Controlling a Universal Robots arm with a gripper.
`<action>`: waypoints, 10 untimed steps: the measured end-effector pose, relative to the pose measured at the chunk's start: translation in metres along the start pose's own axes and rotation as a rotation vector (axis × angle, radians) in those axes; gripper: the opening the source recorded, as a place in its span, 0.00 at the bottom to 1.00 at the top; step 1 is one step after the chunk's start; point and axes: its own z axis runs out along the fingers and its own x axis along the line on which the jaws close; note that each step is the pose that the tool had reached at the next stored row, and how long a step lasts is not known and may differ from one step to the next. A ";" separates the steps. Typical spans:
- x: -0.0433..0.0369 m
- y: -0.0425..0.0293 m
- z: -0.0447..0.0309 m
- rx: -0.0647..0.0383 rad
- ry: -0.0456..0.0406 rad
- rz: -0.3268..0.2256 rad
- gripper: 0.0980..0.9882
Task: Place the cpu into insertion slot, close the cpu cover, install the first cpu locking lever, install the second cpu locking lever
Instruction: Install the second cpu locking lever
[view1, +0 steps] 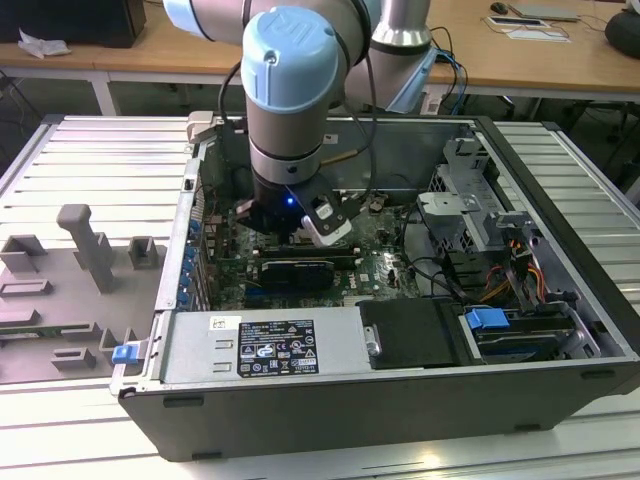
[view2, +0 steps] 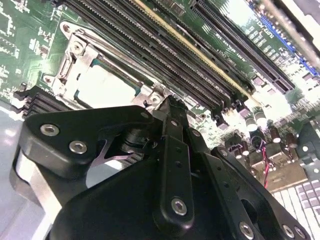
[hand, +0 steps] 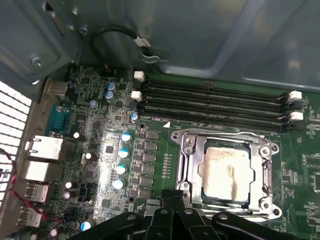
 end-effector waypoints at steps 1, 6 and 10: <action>0.0000 0.0005 -0.0016 0.000 0.0000 0.000 0.01; -0.0003 0.0029 -0.0108 0.000 -0.0001 0.000 0.01; -0.0003 0.0039 -0.0142 0.000 -0.0002 0.000 0.01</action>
